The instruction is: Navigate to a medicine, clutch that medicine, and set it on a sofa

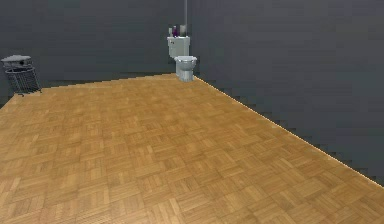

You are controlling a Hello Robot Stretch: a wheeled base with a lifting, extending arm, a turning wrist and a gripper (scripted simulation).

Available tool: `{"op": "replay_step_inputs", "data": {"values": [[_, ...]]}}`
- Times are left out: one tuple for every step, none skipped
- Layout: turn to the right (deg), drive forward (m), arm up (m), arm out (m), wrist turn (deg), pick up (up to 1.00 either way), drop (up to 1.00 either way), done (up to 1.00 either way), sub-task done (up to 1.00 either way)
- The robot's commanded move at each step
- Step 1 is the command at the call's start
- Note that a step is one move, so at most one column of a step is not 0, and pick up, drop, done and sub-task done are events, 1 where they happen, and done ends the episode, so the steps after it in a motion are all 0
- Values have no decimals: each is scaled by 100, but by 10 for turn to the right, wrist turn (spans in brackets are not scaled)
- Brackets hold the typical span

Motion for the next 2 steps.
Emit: {"op": "replay_step_inputs", "data": {"values": [[0,0,0,0,-450,0,0,0,0],[0,0,0,0,-450,0,0,0,0]]}}
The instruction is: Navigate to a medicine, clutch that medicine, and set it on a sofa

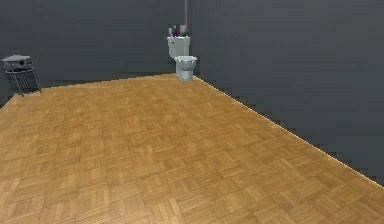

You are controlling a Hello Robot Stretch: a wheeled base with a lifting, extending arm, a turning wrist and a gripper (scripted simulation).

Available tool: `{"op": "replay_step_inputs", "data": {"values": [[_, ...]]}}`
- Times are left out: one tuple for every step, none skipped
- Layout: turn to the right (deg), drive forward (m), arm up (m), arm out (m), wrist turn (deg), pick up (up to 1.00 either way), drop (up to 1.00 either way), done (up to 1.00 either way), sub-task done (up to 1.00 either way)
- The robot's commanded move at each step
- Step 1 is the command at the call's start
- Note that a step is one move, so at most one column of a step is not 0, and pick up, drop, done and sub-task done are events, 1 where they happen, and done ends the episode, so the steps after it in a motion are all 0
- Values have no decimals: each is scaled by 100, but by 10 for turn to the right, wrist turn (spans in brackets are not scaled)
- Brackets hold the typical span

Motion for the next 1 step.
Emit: {"op": "replay_step_inputs", "data": {"values": [[0,0,0,0,-150,0,0,0,0]]}}
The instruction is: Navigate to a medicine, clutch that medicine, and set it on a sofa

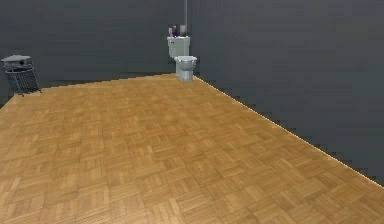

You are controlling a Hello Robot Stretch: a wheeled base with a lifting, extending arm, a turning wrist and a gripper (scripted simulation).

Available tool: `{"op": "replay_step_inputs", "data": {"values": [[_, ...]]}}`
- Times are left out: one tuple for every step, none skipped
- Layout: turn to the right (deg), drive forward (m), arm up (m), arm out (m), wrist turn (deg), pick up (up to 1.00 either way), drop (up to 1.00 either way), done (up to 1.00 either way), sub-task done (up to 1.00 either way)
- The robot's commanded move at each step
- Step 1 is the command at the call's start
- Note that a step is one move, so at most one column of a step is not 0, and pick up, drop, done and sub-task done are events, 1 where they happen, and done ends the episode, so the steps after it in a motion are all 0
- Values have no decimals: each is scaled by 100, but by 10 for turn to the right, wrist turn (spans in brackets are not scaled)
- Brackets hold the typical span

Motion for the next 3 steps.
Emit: {"op": "replay_step_inputs", "data": {"values": [[0,0,0,-46,0,0,0,0,0],[-450,0,0,0,0,0,0,0,0],[-180,0,0,0,0,0,0,0,0]]}}
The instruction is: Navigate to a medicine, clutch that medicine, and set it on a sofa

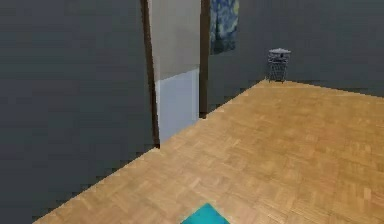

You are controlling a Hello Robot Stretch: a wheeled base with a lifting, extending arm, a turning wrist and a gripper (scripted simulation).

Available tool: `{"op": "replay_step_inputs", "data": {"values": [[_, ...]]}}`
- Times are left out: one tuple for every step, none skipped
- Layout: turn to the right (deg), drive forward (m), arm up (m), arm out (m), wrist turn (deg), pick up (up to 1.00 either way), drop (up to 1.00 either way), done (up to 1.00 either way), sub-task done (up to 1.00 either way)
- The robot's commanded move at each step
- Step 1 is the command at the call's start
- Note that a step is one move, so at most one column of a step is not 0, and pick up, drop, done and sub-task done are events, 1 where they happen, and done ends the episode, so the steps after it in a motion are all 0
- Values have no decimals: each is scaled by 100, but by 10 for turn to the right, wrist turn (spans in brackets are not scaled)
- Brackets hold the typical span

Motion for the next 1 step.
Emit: {"op": "replay_step_inputs", "data": {"values": [[0,100,0,0,0,0,0,0,0]]}}
